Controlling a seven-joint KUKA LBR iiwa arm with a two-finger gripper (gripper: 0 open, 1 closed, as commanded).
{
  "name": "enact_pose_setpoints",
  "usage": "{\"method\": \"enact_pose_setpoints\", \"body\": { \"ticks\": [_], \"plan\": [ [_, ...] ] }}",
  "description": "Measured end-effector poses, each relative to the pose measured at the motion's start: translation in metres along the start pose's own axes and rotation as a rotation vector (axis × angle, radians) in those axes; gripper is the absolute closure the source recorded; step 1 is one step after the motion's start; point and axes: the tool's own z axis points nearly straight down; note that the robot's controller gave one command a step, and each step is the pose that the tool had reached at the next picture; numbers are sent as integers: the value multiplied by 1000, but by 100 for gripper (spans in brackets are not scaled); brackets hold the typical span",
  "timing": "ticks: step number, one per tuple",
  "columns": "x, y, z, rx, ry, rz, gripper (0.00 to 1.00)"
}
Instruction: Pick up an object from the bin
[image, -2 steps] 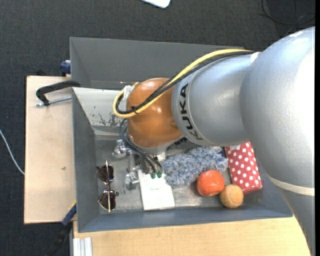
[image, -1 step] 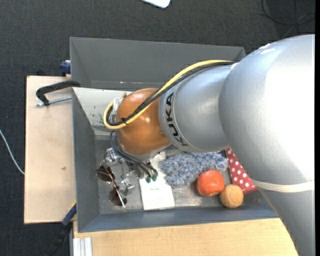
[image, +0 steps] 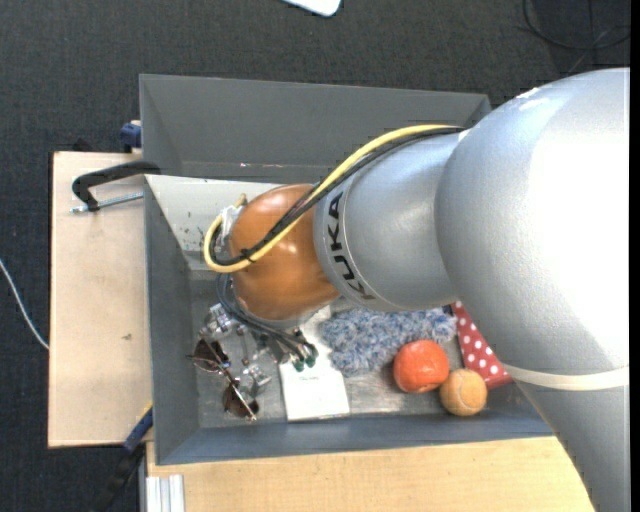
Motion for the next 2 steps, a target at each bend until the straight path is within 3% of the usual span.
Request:
{"method": "enact_pose_setpoints", "body": {
  "ticks": [1, 2],
  "plan": [
    [-9, 3, -3, 0, 5, -210, 100],
    [-14, 6, -6, -4, -19, -210, 0]
  ]
}}
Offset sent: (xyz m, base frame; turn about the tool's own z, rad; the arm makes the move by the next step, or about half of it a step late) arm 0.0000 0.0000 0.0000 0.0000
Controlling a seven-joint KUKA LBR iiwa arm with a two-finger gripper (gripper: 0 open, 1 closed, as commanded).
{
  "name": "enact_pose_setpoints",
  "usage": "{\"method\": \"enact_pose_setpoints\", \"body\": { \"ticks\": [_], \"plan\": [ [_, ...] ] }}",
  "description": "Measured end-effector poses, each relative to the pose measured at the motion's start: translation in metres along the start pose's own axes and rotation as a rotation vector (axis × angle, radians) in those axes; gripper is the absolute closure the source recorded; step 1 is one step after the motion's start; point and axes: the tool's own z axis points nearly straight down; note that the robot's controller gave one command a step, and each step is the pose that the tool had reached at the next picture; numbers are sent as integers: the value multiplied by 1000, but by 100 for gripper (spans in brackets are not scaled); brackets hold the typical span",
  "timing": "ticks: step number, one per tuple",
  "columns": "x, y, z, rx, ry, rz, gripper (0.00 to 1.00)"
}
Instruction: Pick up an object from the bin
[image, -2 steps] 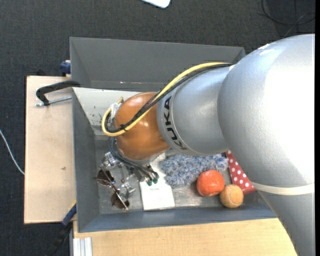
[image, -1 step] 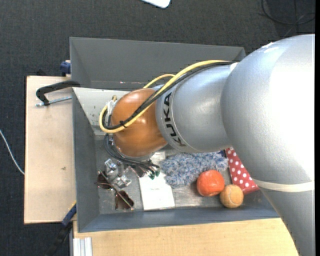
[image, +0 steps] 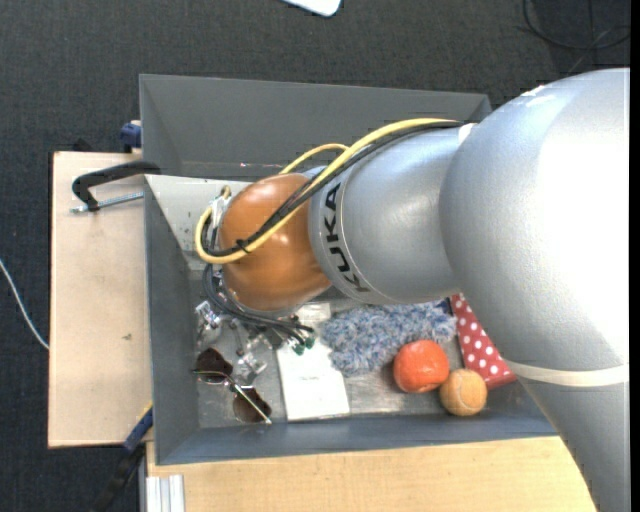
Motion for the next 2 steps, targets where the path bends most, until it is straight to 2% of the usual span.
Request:
{"method": "enact_pose_setpoints", "body": {
  "ticks": [1, 2],
  "plan": [
    [-2, 1, -2, -1, -6, 0, 100],
    [-2, 1, -2, -1, -6, 0, 100]
  ]
}}
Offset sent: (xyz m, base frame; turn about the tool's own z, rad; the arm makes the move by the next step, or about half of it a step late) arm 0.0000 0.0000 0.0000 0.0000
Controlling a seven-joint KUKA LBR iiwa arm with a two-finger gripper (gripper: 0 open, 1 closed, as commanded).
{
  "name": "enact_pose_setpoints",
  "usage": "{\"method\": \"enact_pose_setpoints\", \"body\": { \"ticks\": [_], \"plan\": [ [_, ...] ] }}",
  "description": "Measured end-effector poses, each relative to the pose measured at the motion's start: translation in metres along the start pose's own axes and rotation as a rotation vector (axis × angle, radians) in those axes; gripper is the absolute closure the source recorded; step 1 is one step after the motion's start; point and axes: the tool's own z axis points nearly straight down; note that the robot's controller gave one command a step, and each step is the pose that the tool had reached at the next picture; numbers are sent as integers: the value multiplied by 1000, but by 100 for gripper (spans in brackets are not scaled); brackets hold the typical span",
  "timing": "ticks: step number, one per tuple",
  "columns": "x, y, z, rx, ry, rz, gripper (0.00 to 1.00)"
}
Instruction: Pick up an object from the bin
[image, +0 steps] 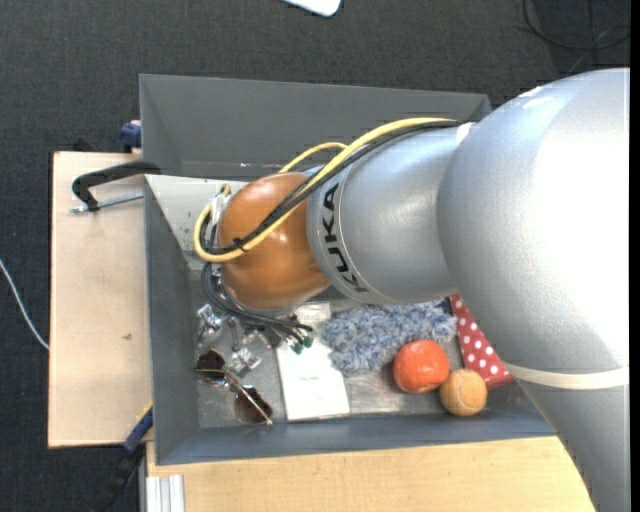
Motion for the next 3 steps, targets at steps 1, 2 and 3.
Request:
{"method": "enact_pose_setpoints", "body": {
  "ticks": [1, 2, 3],
  "plan": [
    [0, -6, -43, -7, 30, -18, 100],
    [9, -10, -81, -6, 25, -31, 0],
    [9, -10, -81, -6, 26, -31, 0]
  ]
}}
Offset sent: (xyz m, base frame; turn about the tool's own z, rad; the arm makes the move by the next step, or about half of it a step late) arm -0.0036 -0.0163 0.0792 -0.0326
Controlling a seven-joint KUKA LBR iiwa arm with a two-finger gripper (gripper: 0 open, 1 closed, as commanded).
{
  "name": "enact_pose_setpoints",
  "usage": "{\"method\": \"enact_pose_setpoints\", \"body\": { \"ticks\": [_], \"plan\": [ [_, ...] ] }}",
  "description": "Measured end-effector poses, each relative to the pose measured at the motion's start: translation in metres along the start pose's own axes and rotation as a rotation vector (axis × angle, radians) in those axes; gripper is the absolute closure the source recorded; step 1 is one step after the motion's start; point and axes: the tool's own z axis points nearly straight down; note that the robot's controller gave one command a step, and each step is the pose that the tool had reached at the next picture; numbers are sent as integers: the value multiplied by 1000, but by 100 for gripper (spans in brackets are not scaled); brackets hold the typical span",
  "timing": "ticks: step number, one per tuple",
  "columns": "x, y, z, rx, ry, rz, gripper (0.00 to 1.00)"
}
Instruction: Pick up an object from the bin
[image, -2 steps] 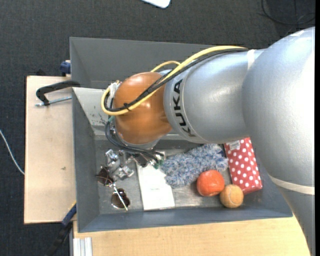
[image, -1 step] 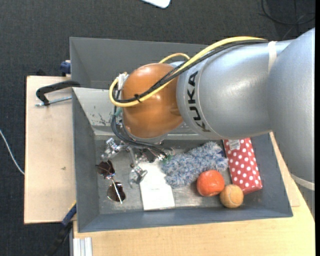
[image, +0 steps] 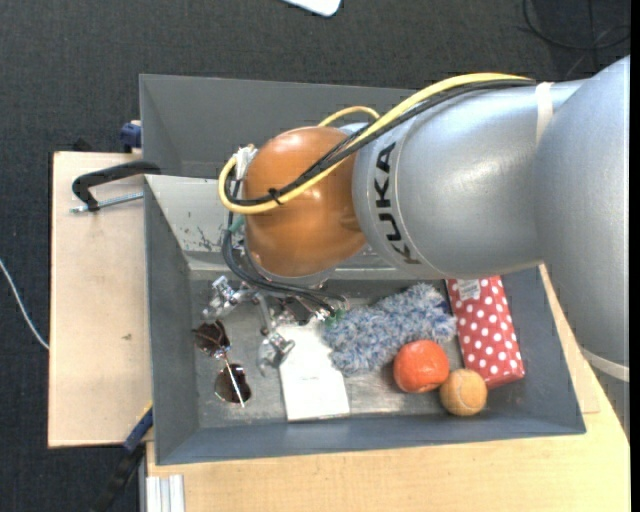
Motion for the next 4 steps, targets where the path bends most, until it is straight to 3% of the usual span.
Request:
{"method": "enact_pose_setpoints", "body": {
  "ticks": [1, 2, 3, 4],
  "plan": [
    [-4, -6, 43, 3, -6, 14, 0],
    [-5, -2, 78, -1, 5, -86, 0],
    [-7, -2, 87, 1, -2, -483, 100],
    [-7, -2, 87, 1, -2, -483, 100]
  ]
}}
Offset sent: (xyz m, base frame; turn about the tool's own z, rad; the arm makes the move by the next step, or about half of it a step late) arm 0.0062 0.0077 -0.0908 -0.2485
